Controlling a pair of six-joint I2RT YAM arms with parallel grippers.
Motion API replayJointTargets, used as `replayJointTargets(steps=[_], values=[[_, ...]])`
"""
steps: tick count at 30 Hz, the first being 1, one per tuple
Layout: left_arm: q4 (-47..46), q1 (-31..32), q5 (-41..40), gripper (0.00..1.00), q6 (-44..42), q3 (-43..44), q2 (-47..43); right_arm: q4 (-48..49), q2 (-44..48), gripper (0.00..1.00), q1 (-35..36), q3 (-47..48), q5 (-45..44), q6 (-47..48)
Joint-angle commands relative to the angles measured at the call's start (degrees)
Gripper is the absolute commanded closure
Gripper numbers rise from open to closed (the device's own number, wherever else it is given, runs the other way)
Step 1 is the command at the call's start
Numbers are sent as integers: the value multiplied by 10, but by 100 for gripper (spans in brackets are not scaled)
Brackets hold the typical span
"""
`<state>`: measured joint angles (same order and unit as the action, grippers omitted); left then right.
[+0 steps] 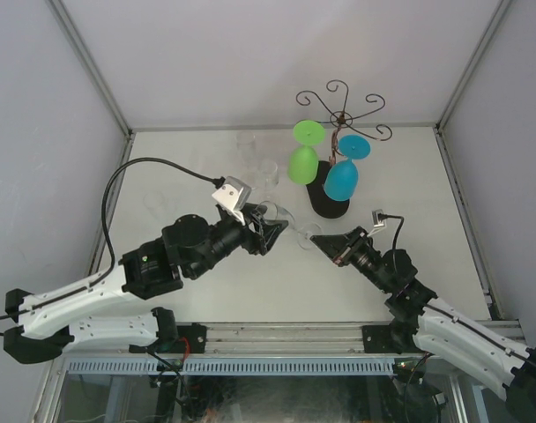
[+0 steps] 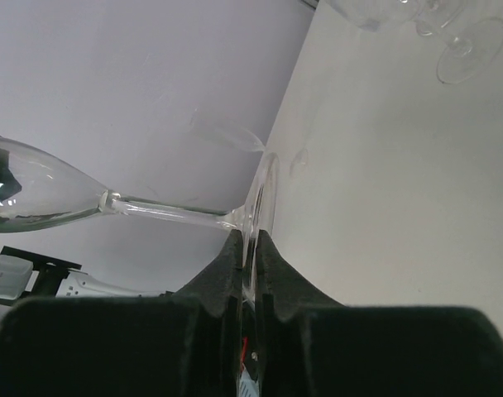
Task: Place the wine glass upside down on the wine glass rack
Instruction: Turn the wine glass upside down at the wine rack.
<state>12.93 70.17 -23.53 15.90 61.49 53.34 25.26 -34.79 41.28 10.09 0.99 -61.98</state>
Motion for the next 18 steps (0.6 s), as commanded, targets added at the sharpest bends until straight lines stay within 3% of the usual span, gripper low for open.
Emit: replayJointTargets(steps=[1,4,12,18], values=[[-43,6,7,39,9,-10,-21,-13,16,100,-3,2,-24,7],[-42,6,3,33,8,-12,-34,-31,28,100,-5,2,-33,10],[-14,6,-1,29,2,-6,-76,-70,56,100,-12,2,-52,30],[47,6,-9,29,-26,19,-109,-126,78,100,-15,31,-73,143]])
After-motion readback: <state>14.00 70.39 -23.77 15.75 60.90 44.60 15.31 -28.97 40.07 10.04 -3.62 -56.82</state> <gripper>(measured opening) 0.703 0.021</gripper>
